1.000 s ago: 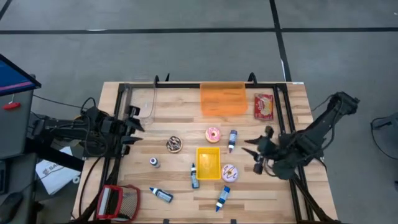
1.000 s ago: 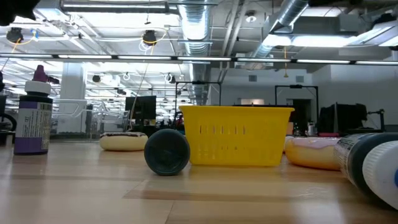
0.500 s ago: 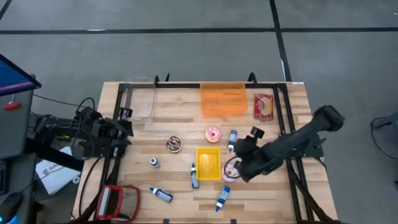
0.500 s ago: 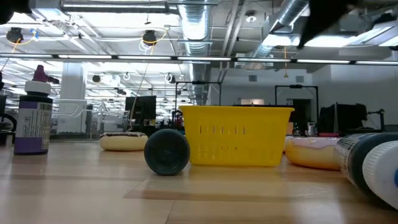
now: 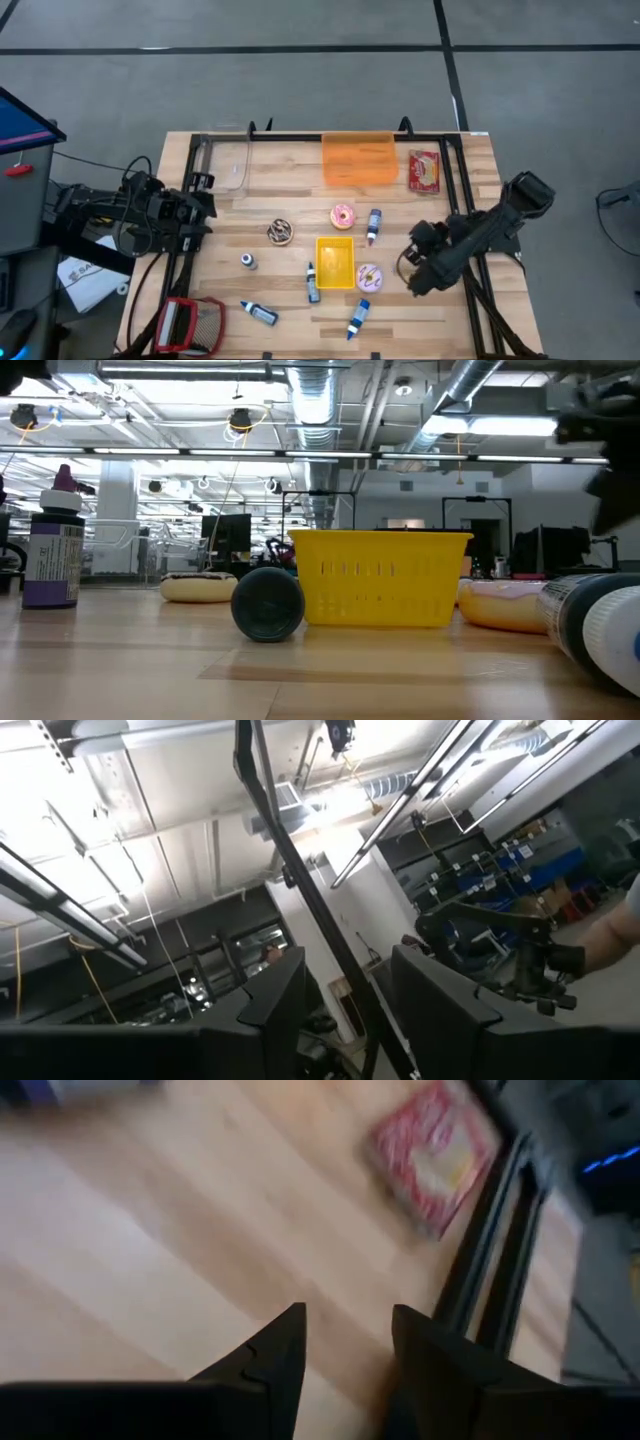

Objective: Pick & Place Food Item
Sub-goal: Put the red popcorn bag into the orange bin

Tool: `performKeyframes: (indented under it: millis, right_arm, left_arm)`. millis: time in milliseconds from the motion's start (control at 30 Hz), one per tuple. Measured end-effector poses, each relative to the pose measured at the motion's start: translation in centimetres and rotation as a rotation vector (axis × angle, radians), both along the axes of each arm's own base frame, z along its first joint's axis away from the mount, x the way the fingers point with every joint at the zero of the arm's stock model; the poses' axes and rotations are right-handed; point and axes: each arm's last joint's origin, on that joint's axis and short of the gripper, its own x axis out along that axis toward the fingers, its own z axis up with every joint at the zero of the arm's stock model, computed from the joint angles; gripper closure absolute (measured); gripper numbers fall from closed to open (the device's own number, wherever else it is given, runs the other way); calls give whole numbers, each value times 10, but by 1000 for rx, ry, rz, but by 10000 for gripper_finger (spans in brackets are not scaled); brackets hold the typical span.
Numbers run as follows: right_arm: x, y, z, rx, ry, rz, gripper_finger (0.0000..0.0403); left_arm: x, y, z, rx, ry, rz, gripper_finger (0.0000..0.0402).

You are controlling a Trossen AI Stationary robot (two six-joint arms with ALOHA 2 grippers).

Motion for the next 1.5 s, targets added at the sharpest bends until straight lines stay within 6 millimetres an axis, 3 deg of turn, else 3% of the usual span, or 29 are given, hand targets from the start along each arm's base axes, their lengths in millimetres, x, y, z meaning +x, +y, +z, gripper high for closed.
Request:
performKeyframes:
  millis: [167,400,567,800,1500]
  right_arm:
    - [-8,-19,-10,77,8,49,224]
    - [6,-37,-27,108,157,224,165]
    - [19,-49,-39,78,296,304,153]
    - [28,-71,-48,55,385,246,153]
    - [44,-138,-52,107,273,-15,153]
  left_arm:
    - [1,0,0,2,-4,14,243]
    - [1,0,0,3,-4,15,231]
    - [1,0,0,3,-1,15,231]
    - [1,0,-1,8,10,19,230]
    - [2,0,-2,-2,25,12,231]
